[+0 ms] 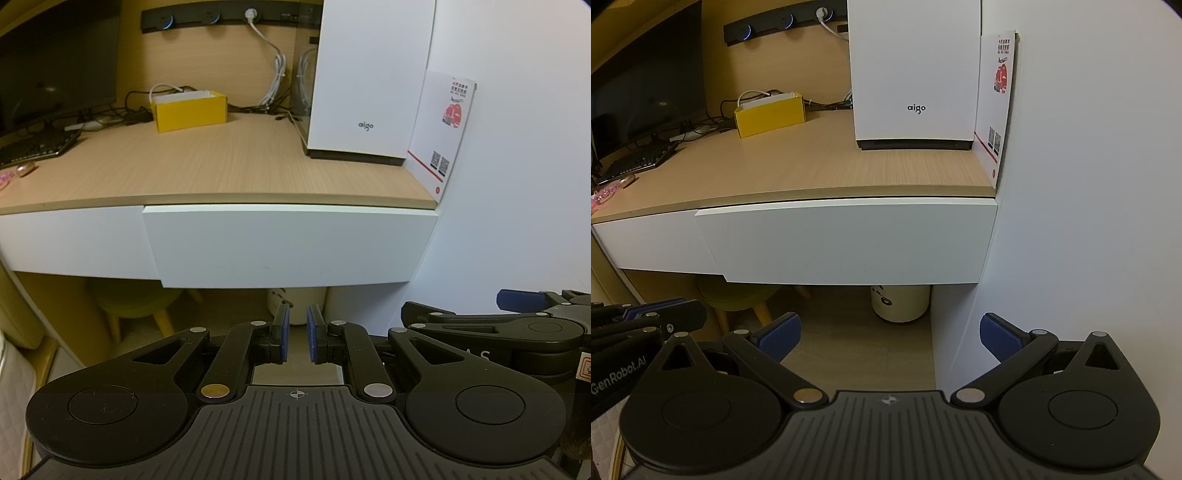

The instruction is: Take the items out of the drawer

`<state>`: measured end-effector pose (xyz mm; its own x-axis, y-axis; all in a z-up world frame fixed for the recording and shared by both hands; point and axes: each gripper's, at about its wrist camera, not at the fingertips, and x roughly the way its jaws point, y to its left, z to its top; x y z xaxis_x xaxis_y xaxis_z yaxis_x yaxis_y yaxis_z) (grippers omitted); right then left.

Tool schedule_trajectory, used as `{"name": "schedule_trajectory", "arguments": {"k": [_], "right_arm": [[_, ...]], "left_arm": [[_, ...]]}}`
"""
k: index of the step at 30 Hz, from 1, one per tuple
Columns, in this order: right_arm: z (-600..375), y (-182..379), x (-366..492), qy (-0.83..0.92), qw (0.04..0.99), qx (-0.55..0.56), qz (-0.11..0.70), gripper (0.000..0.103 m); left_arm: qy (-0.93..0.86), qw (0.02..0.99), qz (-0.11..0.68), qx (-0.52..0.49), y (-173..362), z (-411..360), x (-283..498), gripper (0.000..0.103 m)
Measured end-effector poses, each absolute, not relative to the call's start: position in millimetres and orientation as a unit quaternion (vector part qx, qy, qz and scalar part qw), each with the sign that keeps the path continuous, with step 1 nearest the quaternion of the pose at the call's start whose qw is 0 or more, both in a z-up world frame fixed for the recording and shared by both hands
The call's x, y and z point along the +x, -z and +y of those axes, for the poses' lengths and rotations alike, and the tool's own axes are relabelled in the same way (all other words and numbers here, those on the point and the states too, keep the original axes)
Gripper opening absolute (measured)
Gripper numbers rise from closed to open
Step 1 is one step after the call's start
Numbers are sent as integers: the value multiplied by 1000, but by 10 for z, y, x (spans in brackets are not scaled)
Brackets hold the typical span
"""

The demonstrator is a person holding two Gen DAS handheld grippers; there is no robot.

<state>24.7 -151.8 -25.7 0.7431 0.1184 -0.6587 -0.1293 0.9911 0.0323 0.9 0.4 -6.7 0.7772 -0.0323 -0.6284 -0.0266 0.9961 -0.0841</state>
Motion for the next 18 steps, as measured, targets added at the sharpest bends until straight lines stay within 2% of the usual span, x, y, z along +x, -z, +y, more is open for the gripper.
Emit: {"name": "schedule_trajectory", "arguments": {"k": [18], "right_arm": [[-1535,285,243,-64,931,-5,360,103]], "left_arm": [[0,941,334,-44,66,-14,9,12]]}}
